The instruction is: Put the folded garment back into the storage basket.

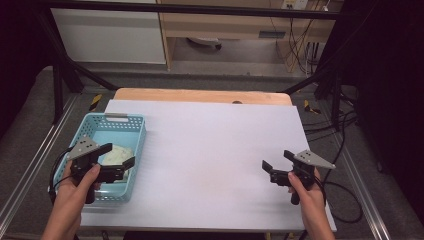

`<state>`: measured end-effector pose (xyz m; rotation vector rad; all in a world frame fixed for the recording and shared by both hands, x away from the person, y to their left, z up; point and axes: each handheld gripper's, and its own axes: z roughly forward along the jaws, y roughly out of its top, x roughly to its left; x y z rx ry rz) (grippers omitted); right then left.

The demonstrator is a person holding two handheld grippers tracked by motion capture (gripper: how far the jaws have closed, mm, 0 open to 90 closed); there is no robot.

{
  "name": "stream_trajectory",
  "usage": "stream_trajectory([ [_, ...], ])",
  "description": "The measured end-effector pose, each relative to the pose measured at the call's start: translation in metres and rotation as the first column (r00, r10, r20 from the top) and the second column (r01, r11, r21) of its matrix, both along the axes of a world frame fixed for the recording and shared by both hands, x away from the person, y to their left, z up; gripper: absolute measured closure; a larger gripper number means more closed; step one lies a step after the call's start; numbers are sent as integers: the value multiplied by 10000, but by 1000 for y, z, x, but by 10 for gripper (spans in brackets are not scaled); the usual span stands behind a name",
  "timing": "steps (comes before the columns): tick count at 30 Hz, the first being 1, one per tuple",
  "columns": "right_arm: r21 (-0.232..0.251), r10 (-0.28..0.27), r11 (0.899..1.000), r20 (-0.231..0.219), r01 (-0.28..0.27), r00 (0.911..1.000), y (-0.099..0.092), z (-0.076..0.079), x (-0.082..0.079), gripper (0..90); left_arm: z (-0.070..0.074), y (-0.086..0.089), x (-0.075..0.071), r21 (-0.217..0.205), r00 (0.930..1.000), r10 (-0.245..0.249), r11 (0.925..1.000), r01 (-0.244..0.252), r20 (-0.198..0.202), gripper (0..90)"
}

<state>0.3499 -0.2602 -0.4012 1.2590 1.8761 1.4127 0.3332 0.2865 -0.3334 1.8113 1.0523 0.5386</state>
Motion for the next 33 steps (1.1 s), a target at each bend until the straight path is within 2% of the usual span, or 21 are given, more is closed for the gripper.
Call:
stream_trajectory([
  [10,-5,186,9998,-156,-186,9997,7,-22,-9,58,-10,0,1,-139,9994,-319,9994,316,-157,60],
  [17,0,522,9986,-508,-522,9973,15,-36,-14,58,-18,-2,3,-74,9984,-459,9989,456,-332,60],
  [19,-143,722,9972,-623,-733,9954,18,-39,-14,58,-19,-2,3,-92,9984,-443,9990,440,-350,60],
  [25,-162,952,9951,-934,-971,9911,24,-44,-14,58,-24,-3,0,-84,9967,-600,9982,596,-548,60],
  [33,-540,1531,9854,-1374,-1617,9786,43,-50,-6,62,-34,-5,-3,-26,9948,-667,9978,667,-766,61],
])
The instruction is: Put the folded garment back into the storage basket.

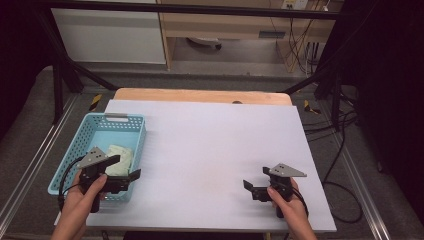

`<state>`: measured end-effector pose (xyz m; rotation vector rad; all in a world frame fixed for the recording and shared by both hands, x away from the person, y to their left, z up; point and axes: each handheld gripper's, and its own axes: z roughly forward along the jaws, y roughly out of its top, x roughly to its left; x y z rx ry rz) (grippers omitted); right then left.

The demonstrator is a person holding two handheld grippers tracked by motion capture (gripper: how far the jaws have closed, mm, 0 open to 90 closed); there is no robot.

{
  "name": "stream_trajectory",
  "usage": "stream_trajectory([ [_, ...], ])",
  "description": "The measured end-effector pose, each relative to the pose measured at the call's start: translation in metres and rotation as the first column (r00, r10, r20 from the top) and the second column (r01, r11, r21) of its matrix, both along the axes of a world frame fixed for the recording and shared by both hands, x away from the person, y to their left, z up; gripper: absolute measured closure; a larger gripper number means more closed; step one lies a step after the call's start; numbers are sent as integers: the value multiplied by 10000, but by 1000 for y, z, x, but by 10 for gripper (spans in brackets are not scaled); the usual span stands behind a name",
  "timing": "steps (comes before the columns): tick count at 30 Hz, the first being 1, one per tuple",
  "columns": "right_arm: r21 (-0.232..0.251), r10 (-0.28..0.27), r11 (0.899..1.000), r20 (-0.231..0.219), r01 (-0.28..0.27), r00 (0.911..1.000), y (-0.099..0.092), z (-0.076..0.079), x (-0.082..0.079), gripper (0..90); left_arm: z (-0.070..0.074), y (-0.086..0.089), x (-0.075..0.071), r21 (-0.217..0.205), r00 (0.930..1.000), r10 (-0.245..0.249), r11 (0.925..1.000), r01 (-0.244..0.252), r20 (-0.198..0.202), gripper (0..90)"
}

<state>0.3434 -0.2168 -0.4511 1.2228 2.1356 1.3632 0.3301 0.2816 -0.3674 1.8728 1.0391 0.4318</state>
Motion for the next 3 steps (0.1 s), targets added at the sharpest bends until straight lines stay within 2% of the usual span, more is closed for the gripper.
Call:
stream_trajectory([
  [3,-65,189,9998,-10,-189,9998,5,0,1,64,2,-3,0,-31,9998,70,10000,-70,197,67],
])
